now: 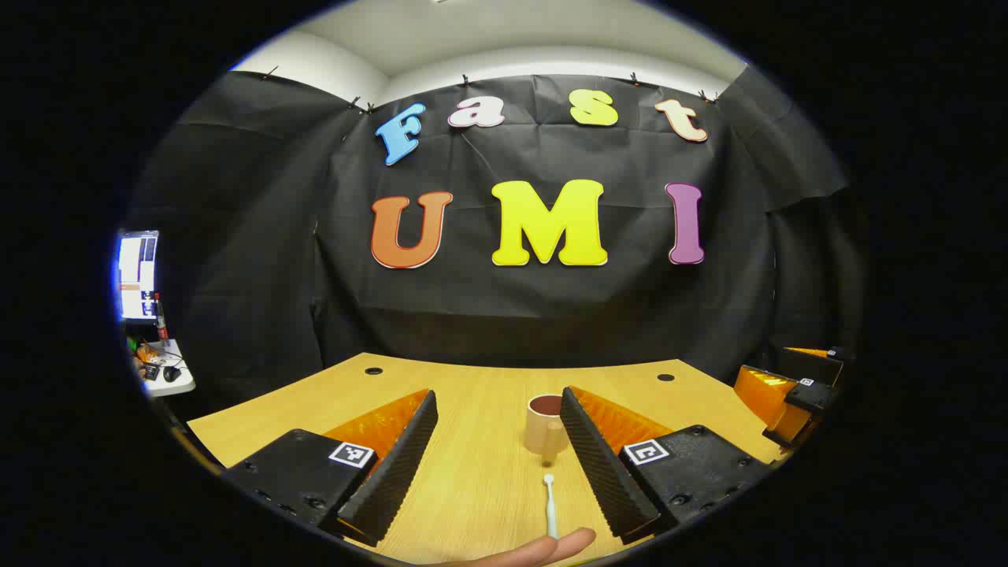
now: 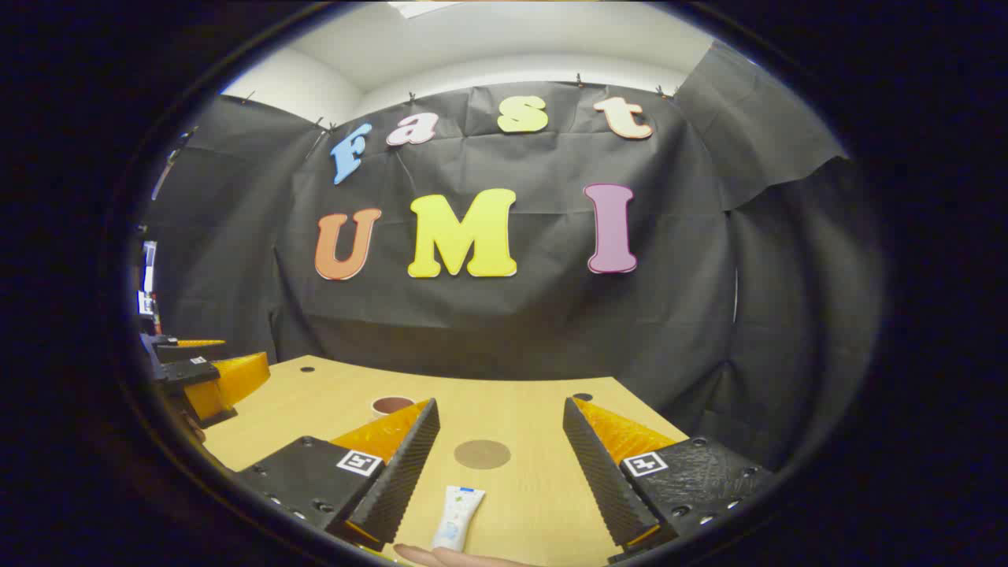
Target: Put the toothbrush and toothpaste on the desktop into the cup, then pick up the cup and place it on the coaster on the desktop.
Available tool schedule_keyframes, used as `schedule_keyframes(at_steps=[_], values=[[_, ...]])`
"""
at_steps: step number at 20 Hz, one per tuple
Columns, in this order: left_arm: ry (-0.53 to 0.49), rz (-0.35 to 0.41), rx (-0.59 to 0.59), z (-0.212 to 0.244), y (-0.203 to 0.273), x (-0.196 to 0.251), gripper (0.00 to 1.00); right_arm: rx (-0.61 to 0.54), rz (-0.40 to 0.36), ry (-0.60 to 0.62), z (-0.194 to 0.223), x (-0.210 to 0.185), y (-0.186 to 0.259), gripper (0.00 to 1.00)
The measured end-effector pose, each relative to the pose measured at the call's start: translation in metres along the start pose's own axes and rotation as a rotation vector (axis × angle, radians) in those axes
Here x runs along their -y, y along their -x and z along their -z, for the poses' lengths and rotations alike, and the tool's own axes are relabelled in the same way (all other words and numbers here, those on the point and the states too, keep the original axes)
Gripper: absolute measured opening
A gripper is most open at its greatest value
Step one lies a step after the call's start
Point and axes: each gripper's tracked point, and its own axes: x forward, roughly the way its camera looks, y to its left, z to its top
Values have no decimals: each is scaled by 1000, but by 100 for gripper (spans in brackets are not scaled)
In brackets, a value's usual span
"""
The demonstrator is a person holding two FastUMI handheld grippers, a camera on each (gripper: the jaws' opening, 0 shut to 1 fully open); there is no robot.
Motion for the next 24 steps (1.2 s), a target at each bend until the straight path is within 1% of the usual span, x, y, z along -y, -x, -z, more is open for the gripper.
schedule_keyframes(at_steps=[2,3,4,5,6,10,12,17,18,21,22,24], values=[[8,20,-12,4,-3,9,99,14,18,-10,-5,6,3,95],[14,24,-12,6,-3,12,99,28,22,-20,-10,7,4,97],[20,34,-13,8,-3,16,99,33,27,-22,-10,9,6,95],[21,61,-25,12,-4,25,99,36,28,-17,-10,10,6,97],[12,80,-45,18,-4,31,99,37,32,-9,-10,11,7,95],[-19,62,-41,18,-2,26,99,49,56,-14,-15,20,8,96],[-16,59,-47,22,-4,24,99,46,66,-11,-13,24,6,95],[-18,56,-58,23,-4,21,99,26,66,-9,-9,21,6,95],[-17,51,-68,26,-5,18,99,27,69,1,-8,21,5,97],[-7,60,-123,41,-12,19,99,22,53,13,-6,15,4,95],[-3,66,-151,49,-14,21,99,16,47,11,-4,15,4,97],[-5,79,-224,68,-18,26,99,4,44,5,-1,15,2,97]])
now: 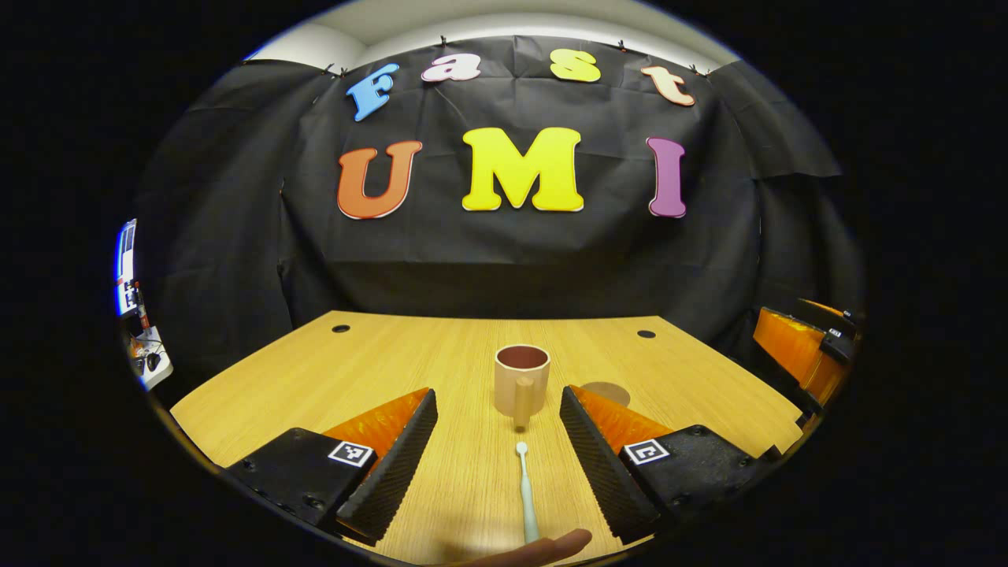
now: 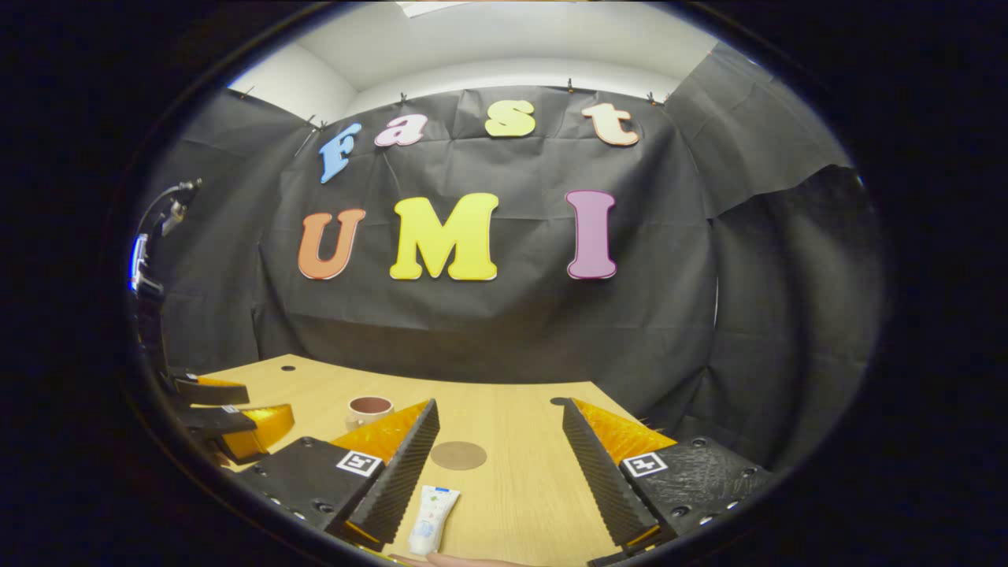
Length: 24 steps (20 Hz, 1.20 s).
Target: Put the toothbrush and toothpaste on the desktop into the cup, then pick up the cup and place it on the coaster on the desktop.
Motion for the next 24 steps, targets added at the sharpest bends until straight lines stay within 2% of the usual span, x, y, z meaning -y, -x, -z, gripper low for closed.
schedule_keyframes(at_steps=[5,11,12,14,15,18,19,20,22,23,24], values=[[29,49,-210,59,-27,13,100,-55,-4,-25,13,0,-8,95],[34,62,-337,99,-43,19,99,-200,-61,-54,48,-16,-20,97],[17,58,-341,103,-46,19,92,-215,-58,-39,54,-16,-21,93],[-5,63,-359,112,-46,22,82,-220,-38,35,61,-17,-24,95],[-9,62,-365,115,-47,24,80,-218,-37,61,63,-20,-25,95],[-40,62,-394,123,-45,26,70,-253,-76,55,75,-32,-24,98],[-48,62,-404,125,-44,25,66,-267,-86,55,78,-34,-25,95],[-52,64,-410,127,-44,27,61,-274,-87,59,79,-32,-24,95],[-40,80,-424,133,-46,30,58,-283,-80,53,79,-30,-25,95],[-27,86,-434,136,-46,31,51,-288,-88,34,79,-30,-23,95],[-19,77,-437,137,-46,28,30,-291,-94,24,79,-32,-22,95]])
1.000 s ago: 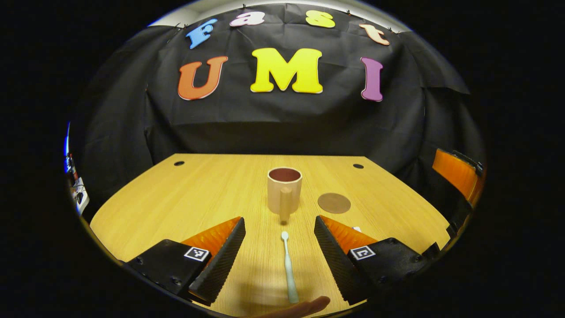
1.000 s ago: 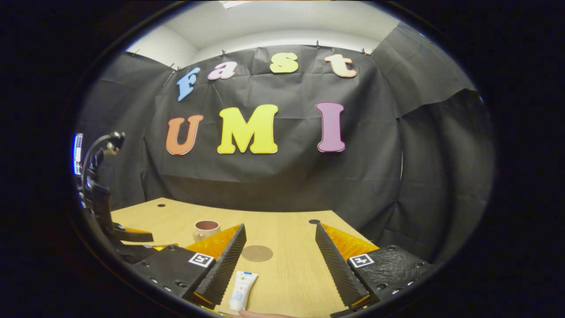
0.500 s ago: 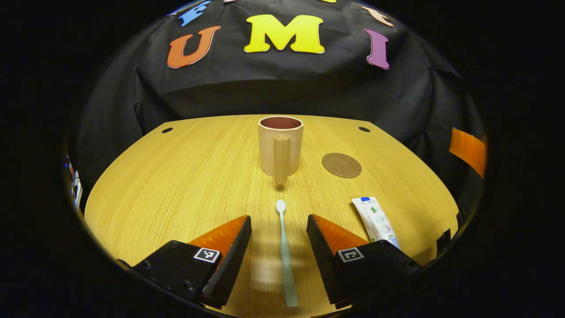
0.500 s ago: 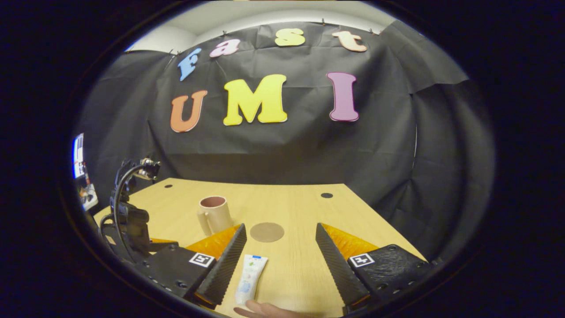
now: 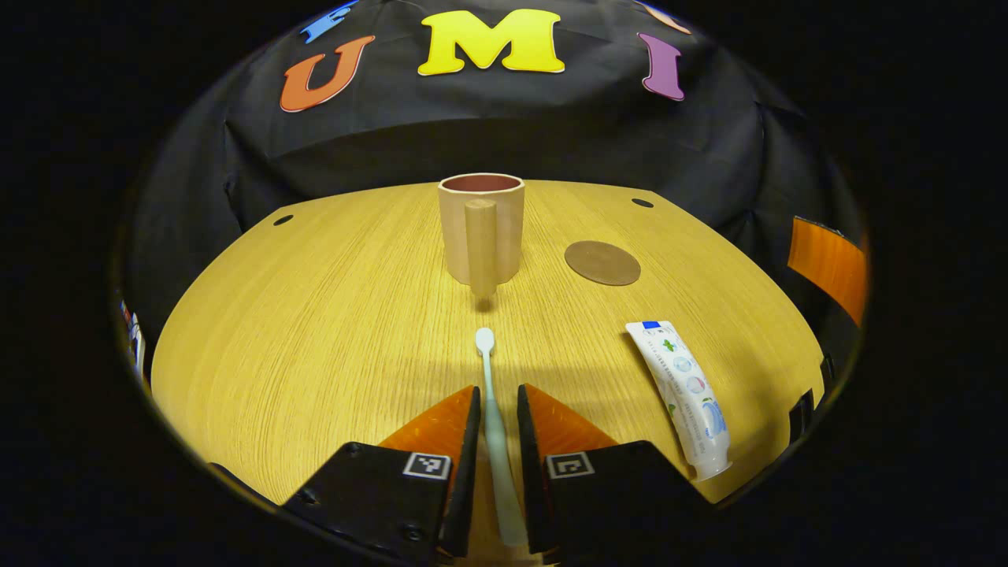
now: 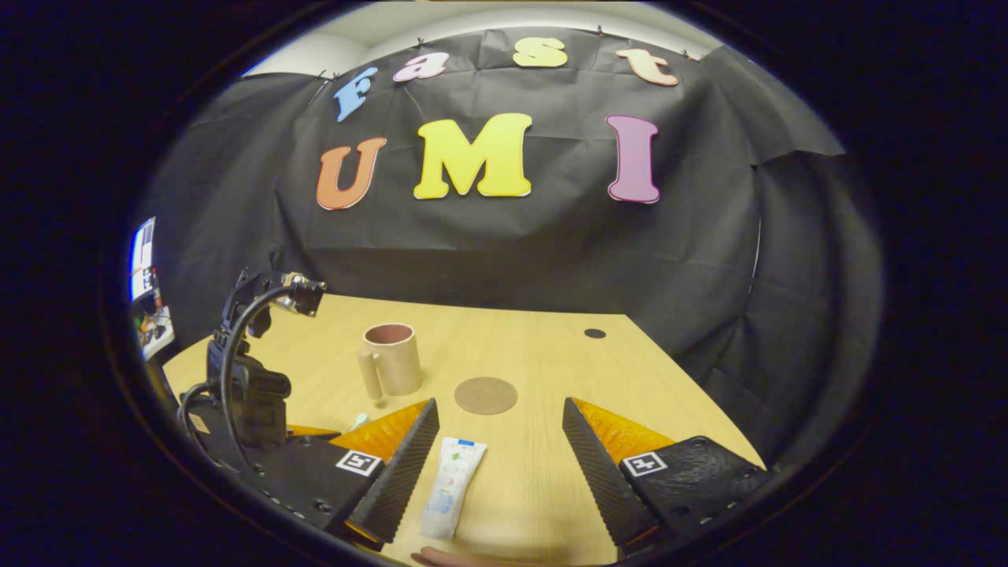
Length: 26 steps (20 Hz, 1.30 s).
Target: Put the toothbrush and toothpaste on the desktop into the cup, then pick up the cup and place it on the coaster on the desktop.
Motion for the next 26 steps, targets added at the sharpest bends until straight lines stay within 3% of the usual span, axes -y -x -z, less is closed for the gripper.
schedule_keyframes(at_steps=[2,6,12,16,20,26], values=[[-1,-2,7,-1,0,-2,14,3,11,1,-2,2,0,95],[5,-13,20,-4,2,-6,8,-11,6,-2,3,2,-1,95],[7,-70,158,-35,22,-21,7,-90,-18,-25,23,-5,-14,95],[20,-100,320,-69,51,-26,8,-173,-25,-44,47,-13,-24,98],[19,-143,493,-101,88,-33,7,-240,-5,-52,74,-30,-35,94],[57,-137,571,-113,113,-33,7,-358,-31,-36,115,-51,-39,94]])
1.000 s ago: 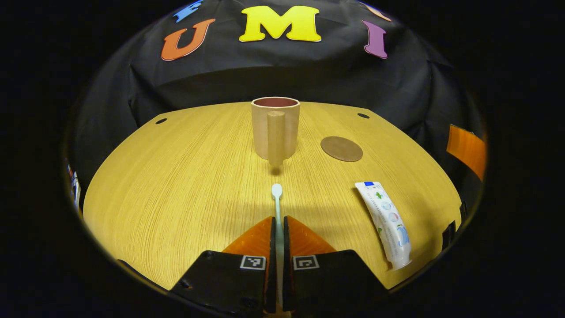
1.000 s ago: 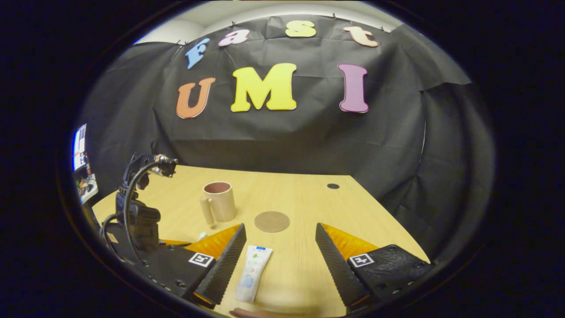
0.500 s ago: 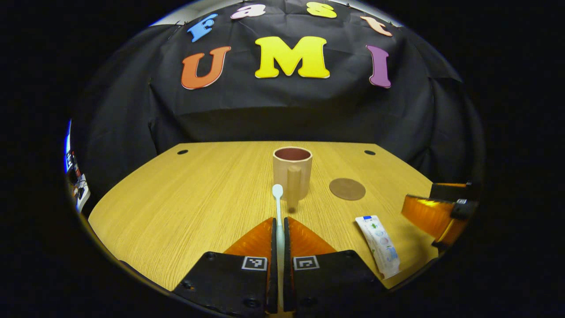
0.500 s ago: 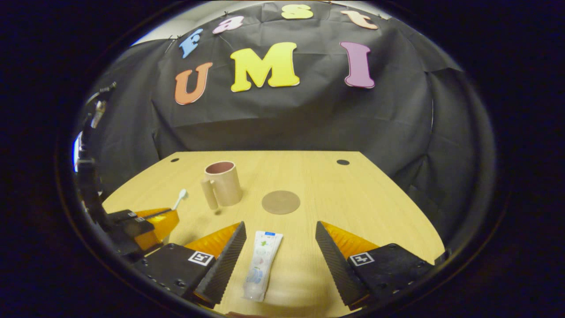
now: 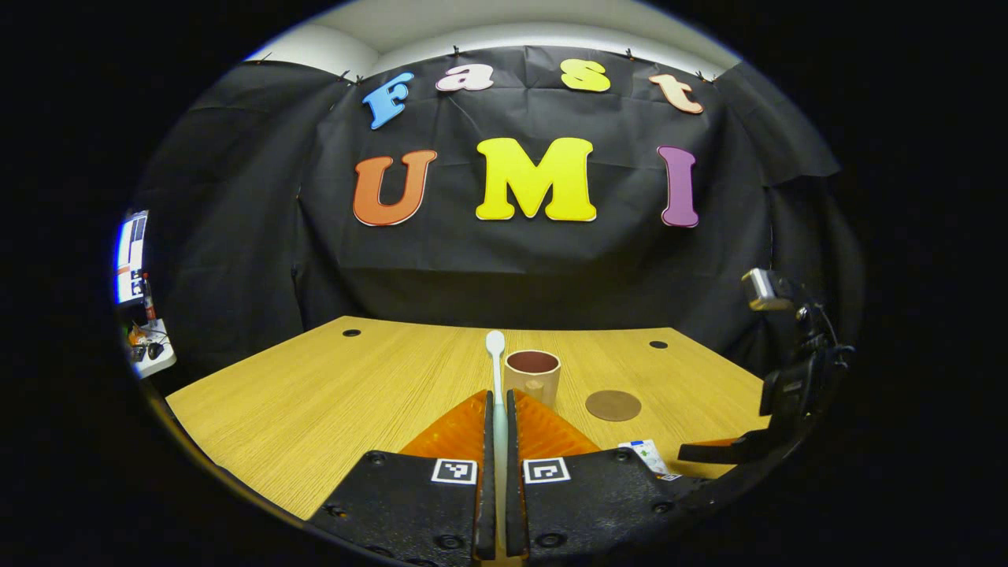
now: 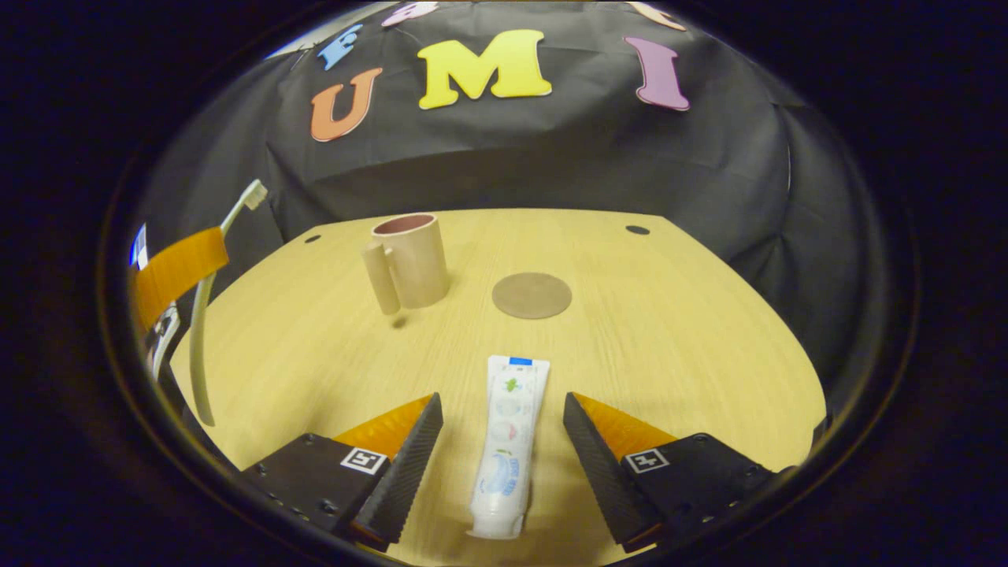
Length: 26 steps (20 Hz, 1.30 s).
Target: Put the toothbrush and toothpaste on the desktop into the cup, then pick up the cup and place it on the coaster on the desktop.
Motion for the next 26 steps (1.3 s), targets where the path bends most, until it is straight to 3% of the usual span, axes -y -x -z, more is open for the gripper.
schedule_keyframes(at_steps=[4,12,14,15,16,17,18,23,26], values=[[2,-11,16,-4,1,-5,8,-2,31,-9,3,3,-5,90],[24,-27,-18,1,-3,-14,8,-56,-14,-23,15,-6,-8,71],[17,-37,-3,-5,-1,-17,8,-55,5,-18,16,-2,-11,68],[20,-42,2,-7,0,-19,8,-51,6,-11,16,-2,-11,63],[24,-42,4,-7,0,-20,8,-49,1,-5,15,-2,-12,51],[28,-42,2,-6,0,-21,8,-60,5,2,18,-2,-9,50],[29,-39,-2,-5,-1,-22,8,-54,4,16,17,-3,-10,38],[17,-34,-6,-7,-1,-26,8,-22,27,-7,12,2,-7,18],[32,-2,9,-13,1,-21,8,32,-9,-25,-1,1,2,18]])
